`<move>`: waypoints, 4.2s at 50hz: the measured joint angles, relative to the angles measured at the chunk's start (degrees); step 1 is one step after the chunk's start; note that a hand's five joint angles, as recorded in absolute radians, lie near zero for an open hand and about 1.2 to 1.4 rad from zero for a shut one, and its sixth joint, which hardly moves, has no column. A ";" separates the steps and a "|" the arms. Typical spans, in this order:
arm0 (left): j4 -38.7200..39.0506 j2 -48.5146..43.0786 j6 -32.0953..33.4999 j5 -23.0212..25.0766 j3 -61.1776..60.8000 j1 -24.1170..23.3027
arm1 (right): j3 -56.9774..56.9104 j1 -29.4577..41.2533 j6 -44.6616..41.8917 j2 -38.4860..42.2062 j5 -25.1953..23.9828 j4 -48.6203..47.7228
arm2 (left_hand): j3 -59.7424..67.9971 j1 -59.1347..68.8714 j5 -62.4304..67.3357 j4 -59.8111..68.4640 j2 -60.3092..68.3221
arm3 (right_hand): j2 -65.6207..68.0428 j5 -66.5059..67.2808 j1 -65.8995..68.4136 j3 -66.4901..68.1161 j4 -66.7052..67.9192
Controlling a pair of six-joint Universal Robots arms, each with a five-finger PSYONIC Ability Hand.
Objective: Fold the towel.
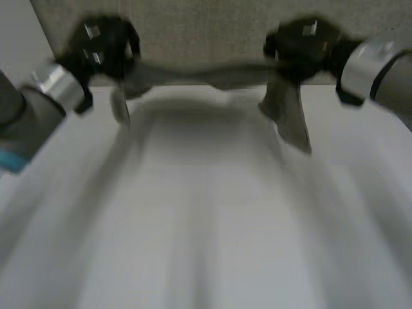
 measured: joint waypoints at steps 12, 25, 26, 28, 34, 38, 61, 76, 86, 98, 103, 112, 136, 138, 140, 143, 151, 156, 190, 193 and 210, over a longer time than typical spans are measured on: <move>2.35 -3.22 8.80 2.84 -19.34 0.15 | 24.73 1.73 -4.57 2.38 3.27 -2.70 | 0.00 0.00 0.00 0.00 0.01 | 0.00 0.00 0.00 0.00 0.00; 4.26 -6.60 13.65 2.20 -21.39 0.29 | 39.11 1.75 3.30 3.26 13.94 -23.95 | 0.00 0.00 0.00 0.00 0.01 | -37.59 -39.21 -38.20 -36.59 -37.06; 4.93 -7.03 13.56 2.17 -21.40 0.32 | 40.21 1.49 3.72 2.95 14.63 -25.11 | 0.00 0.00 0.00 0.00 0.01 | -39.98 -42.37 -40.83 -39.52 -40.11; 5.83 -7.57 13.44 2.06 -21.43 0.44 | 41.39 1.13 4.12 2.53 15.08 -26.07 | 0.00 0.00 0.00 0.00 0.01 | -41.53 -44.34 -42.76 -41.12 -41.90; 7.79 -8.59 13.20 0.89 -21.61 0.91 | 45.53 -0.12 5.42 0.96 15.33 -28.76 | 0.00 0.00 0.00 0.00 0.01 | -41.85 -45.05 -43.48 -41.58 -42.41; 8.09 -8.67 13.09 -0.05 -21.65 1.18 | 47.77 -0.52 5.76 -0.11 15.27 -29.66 | 0.00 0.00 0.00 0.00 0.01 | -41.85 -45.04 -43.47 -41.58 -42.41; 8.84 -9.95 12.97 -1.16 -21.74 3.02 | 59.23 -15.28 4.01 -13.89 10.47 -31.96 | -12.86 -6.37 -11.44 -13.95 -13.50 | -0.59 -0.85 -0.14 0.43 0.18; 8.99 -10.83 13.51 -1.20 -22.87 2.99 | 58.68 -18.60 4.33 -14.84 4.94 -31.41 | -37.27 -33.03 -37.96 -38.47 -38.11 | -0.28 -0.37 -0.01 0.49 0.18; 10.54 -11.65 13.76 -6.44 -22.97 2.99 | 57.64 -21.26 4.88 -15.50 5.27 -31.44 | -37.27 -33.04 -38.08 -38.56 -38.20 | -0.28 -0.37 0.00 0.50 0.18; 12.71 -11.54 13.79 -11.44 -22.92 2.99 | 56.91 -25.21 7.22 -18.00 4.82 -31.40 | -31.51 -25.34 -31.64 -32.62 -31.97 | -0.28 -0.37 0.02 0.49 0.18; 12.61 -11.31 13.72 -11.18 -22.82 2.98 | 56.95 -25.08 7.45 -18.03 4.83 -31.34 | -7.92 -2.80 -8.34 -8.29 -7.99 | -0.28 -0.37 0.02 0.50 0.18; 11.51 -4.94 13.19 -10.80 -22.94 2.87 | 54.48 -24.99 7.33 -22.17 5.03 -29.06 | -0.23 -0.11 -3.63 -0.27 -0.22 | -0.27 -0.37 0.02 0.50 0.18; -4.52 26.48 11.50 -6.64 -10.65 4.60 | 18.14 -24.07 1.81 -24.91 -4.95 4.38 | -0.14 -0.10 -2.49 -0.24 -0.22 | 0.19 -0.24 0.12 0.49 0.18; -6.77 22.69 11.48 -6.70 -9.03 4.90 | 16.45 -22.87 -0.03 -21.71 -3.63 5.60 | -0.15 -0.10 -2.49 -0.24 -0.22 | 0.19 -0.24 0.12 0.49 0.18; -9.04 18.50 11.48 -6.85 -7.16 5.02 | 14.63 -20.89 -2.12 -17.91 -1.18 6.48 | -0.15 -0.10 -2.49 -0.24 -0.22 | 0.19 -0.24 0.13 0.50 0.18; -12.74 11.22 11.51 -7.29 -3.66 4.86 | 12.15 -17.44 -4.89 -12.54 3.20 6.99 | -0.15 -0.10 -2.49 -0.24 -0.22 | 0.19 -0.22 0.13 0.50 0.18; -18.05 -7.52 11.47 -9.64 12.47 3.63 | 0.27 -7.86 -9.38 2.99 15.47 2.81 | -0.15 -0.10 -2.49 -0.24 -0.22 | 0.19 -0.22 0.14 0.50 0.18; -17.45 -15.33 10.73 -11.48 26.24 2.64 | -8.67 -4.78 -9.40 8.90 19.72 -5.97 | -0.13 -0.08 -2.49 -0.22 -0.22 | 0.19 -0.22 0.17 0.49 0.18; -2.54 -10.19 3.44 -7.20 9.15 6.27 | 7.70 -10.00 -5.95 5.70 0.18 -21.50 | -0.11 -0.03 -1.66 0.00 -0.22 | 0.19 -0.22 0.20 0.50 0.19; 0.22 -9.61 3.78 -5.15 1.94 6.84 | 13.00 -11.32 -6.40 5.55 -2.17 -21.76 | -0.11 -0.03 -1.53 0.00 -0.22 | 0.19 -0.22 0.20 0.50 0.19; 5.36 9.64 8.75 3.89 -25.30 14.93 | 37.95 -18.02 -6.96 -14.43 -10.20 -18.71 | -0.11 -0.03 -1.44 0.00 -0.22 | 0.19 -0.22 0.20 0.50 0.27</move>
